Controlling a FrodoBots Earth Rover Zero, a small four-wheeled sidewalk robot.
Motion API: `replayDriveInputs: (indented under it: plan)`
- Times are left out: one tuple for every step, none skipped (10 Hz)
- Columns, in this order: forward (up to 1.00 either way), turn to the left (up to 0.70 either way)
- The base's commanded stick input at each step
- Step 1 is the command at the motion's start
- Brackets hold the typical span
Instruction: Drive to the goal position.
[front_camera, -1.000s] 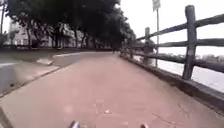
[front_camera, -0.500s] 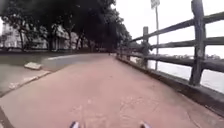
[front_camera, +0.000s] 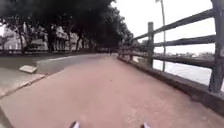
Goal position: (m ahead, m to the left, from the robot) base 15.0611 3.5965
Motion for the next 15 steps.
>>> replayDriveInputs:
  plan:
    - [0.7, 0.0]
    - [0.7, 0.0]
    - [0.7, 0.0]
    - [0.7, 0.0]
    - [0.7, 0.02]
    - [0.7, 0.02]
    - [0.7, 0.03]
    - [0.7, 0.06]
    - [0.7, 0.17]
    - [0.7, 0.24]
    - [0.7, 0.0]
    - [0.7, 0.0]
    - [0.7, 0.0]
    - [0.7, 0.0]
    - [0.7, 0.0]
